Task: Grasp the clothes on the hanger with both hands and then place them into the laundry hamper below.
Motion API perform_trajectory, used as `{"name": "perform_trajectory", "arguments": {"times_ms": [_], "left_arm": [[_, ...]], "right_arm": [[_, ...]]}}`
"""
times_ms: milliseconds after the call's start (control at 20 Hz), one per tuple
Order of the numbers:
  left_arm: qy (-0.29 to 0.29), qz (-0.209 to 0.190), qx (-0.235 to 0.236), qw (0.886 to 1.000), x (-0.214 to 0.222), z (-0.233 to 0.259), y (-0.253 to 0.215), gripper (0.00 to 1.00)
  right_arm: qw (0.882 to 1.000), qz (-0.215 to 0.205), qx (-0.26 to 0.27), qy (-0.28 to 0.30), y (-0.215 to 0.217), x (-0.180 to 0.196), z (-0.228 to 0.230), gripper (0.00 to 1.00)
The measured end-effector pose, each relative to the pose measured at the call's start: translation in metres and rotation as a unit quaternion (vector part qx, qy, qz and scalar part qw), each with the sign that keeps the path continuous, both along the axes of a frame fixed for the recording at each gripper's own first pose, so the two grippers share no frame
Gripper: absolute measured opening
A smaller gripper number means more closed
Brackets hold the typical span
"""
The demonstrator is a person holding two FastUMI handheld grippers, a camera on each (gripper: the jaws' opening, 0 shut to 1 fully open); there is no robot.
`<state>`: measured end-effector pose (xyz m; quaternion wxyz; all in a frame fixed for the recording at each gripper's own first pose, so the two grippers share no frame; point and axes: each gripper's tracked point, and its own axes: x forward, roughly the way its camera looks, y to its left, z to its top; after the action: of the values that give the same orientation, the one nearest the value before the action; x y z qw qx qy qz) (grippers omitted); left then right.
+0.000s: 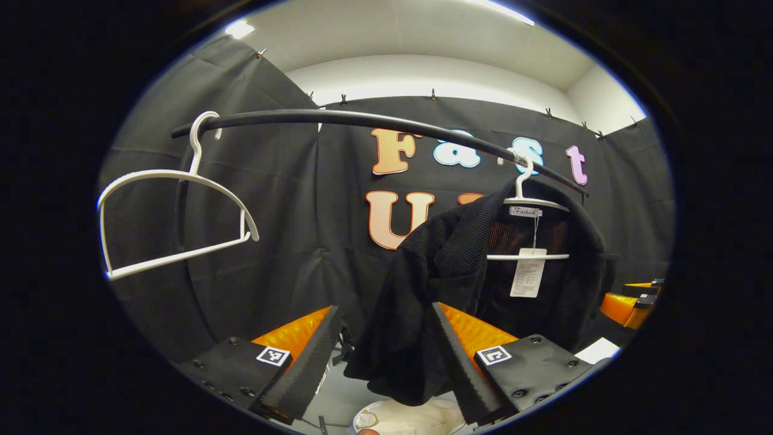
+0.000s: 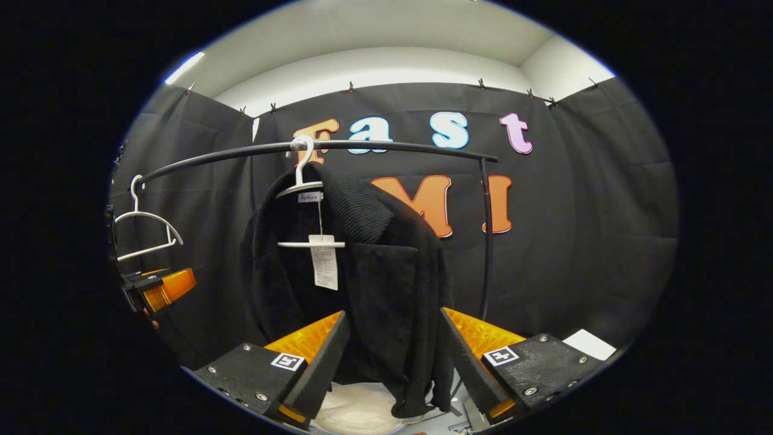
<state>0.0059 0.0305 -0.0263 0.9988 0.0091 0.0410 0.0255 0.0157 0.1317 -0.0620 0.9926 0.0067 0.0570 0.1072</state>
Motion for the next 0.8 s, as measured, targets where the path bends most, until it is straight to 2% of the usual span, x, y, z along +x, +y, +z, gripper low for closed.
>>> {"name": "perform_trajectory", "arguments": {"times_ms": [150, 200, 350, 400, 500, 550, 600, 700, 800], "left_arm": [[0.008, -0.011, -0.002, 1.0, 0.005, -0.006, -0.007, 0.96], [0.009, -0.016, -0.001, 1.0, 0.007, -0.008, -0.011, 0.93], [0.014, -0.038, 0.004, 0.999, 0.017, -0.014, -0.022, 0.93], [0.016, -0.046, 0.006, 0.999, 0.022, -0.017, -0.027, 0.96], [0.019, -0.06, 0.007, 0.998, 0.028, -0.022, -0.034, 0.93], [0.021, -0.067, 0.007, 0.998, 0.031, -0.023, -0.037, 0.96], [0.024, -0.071, 0.005, 0.997, 0.035, -0.027, -0.04, 0.93], [0.035, -0.082, 0.0, 0.996, 0.045, -0.037, -0.051, 0.93], [0.04, -0.095, -0.002, 0.995, 0.055, -0.044, -0.066, 1.0]], "right_arm": [[1.0, 0.004, -0.008, 0.009, 0.01, 0.011, -0.013, 0.92], [1.0, 0.002, -0.013, 0.01, 0.012, 0.016, -0.016, 0.92], [0.999, -0.003, -0.027, 0.018, 0.019, 0.029, -0.03, 0.92], [0.999, -0.006, -0.03, 0.018, 0.021, 0.033, -0.033, 0.92], [0.999, -0.02, -0.034, 0.017, 0.02, 0.042, -0.037, 0.92], [0.999, -0.031, -0.036, 0.015, 0.017, 0.048, -0.039, 0.92], [0.998, -0.041, -0.038, 0.014, 0.015, 0.054, -0.041, 0.92], [0.998, -0.056, -0.038, 0.013, 0.015, 0.064, -0.045, 0.92], [0.997, -0.06, -0.037, 0.01, 0.019, 0.073, -0.046, 0.92]]}}
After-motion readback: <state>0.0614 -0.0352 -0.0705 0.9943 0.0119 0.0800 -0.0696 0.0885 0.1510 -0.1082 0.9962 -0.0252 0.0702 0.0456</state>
